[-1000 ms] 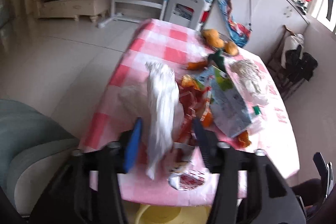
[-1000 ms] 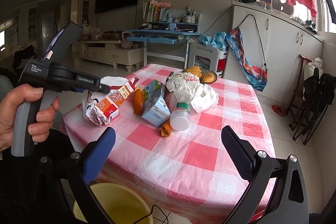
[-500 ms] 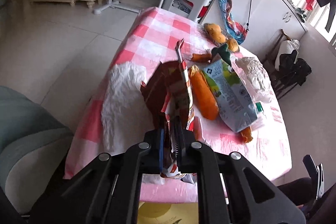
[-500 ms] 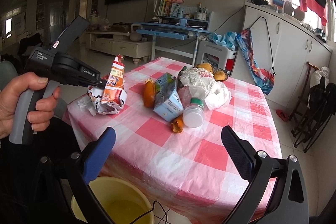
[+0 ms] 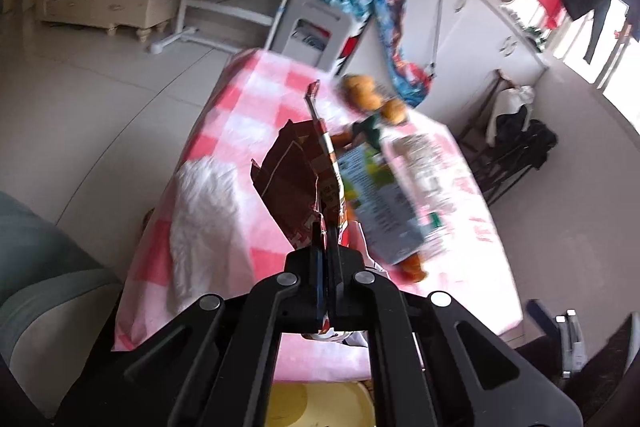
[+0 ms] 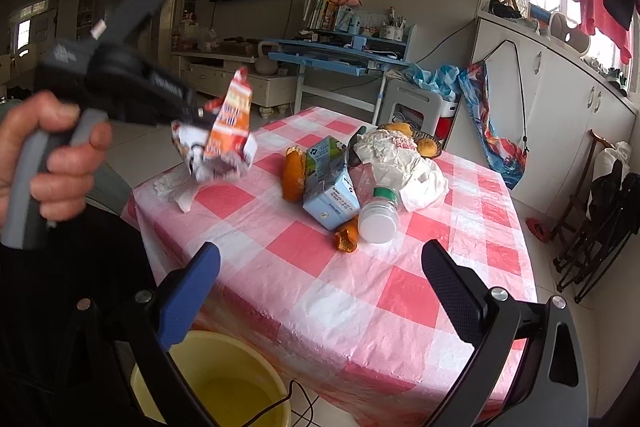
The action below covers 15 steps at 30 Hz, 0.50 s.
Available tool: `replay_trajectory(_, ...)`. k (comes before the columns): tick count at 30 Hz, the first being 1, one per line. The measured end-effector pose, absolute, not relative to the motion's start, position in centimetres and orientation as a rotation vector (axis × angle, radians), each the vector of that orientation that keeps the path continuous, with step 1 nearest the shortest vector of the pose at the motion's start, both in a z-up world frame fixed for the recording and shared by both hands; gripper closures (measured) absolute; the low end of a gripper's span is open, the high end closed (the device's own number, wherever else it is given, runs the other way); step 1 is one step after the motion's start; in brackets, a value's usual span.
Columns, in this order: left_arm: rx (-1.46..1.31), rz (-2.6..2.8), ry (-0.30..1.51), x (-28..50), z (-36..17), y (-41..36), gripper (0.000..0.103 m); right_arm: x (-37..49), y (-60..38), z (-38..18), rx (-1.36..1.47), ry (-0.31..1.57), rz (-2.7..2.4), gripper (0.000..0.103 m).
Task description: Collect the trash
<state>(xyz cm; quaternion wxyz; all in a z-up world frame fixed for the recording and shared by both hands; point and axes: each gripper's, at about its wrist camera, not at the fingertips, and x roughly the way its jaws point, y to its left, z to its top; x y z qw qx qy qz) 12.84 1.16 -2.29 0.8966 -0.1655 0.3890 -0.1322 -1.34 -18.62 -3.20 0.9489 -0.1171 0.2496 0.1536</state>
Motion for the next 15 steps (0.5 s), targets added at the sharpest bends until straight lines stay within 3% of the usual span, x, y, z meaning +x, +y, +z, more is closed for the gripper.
replay_trajectory(7,-0.315,-0.374,0.815,7.9,-0.4,1.3,0.101,-1.3,-19.5,-2.6,-0.201,0.490,0.290,0.006)
replay_trajectory(15,-0.334,-0.448,1.052,-0.2,-7.6,-0.8,0.100,0.2,-20.6,-2.0,-0.085,0.513,0.293,0.006)
